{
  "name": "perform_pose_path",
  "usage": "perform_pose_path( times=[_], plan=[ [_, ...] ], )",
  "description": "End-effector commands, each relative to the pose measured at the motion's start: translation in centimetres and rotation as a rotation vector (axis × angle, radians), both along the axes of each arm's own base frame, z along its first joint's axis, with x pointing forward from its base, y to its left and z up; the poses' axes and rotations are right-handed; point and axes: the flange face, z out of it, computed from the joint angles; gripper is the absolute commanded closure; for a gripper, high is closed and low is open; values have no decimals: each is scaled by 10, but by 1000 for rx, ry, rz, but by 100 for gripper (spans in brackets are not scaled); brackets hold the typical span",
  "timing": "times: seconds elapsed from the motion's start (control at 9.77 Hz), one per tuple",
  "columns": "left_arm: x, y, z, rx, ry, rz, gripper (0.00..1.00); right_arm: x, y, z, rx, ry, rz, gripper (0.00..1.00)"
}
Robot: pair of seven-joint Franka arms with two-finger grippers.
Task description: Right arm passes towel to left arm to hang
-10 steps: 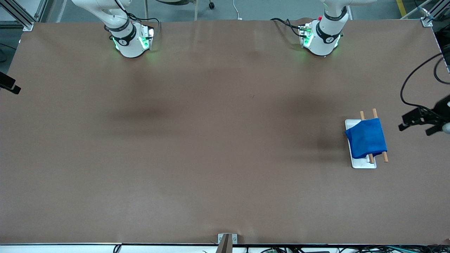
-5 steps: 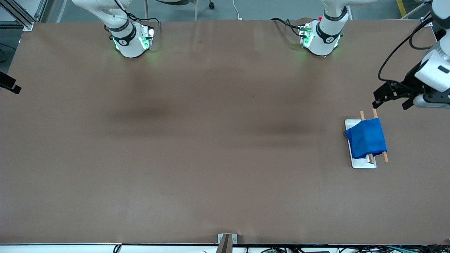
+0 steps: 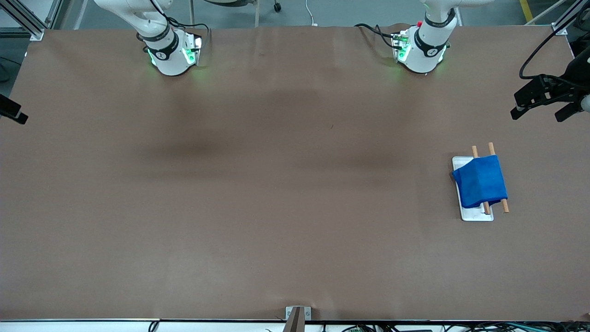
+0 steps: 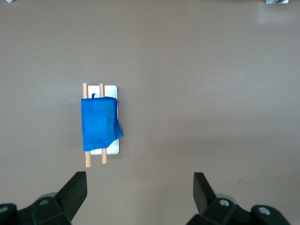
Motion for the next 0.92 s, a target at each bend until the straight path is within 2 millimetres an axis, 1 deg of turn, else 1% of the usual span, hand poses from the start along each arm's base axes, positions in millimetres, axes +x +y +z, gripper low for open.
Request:
perform_pose_path(
  times=[0.0, 0.2, 0.41, 0.82],
  plan=[
    [-1, 0, -17, 25, 81, 7, 0, 1, -1, 6, 8, -14, 13, 0],
    [-1, 1, -21, 26, 90, 13, 0, 2, -1, 6, 10, -21, 6, 0],
    [-2, -4, -21, 72, 86, -11, 0, 1, -1, 6, 10, -20, 8, 0],
    [0, -5, -21, 65, 69, 3, 0, 1, -2, 5, 11, -15, 6, 0]
  ],
)
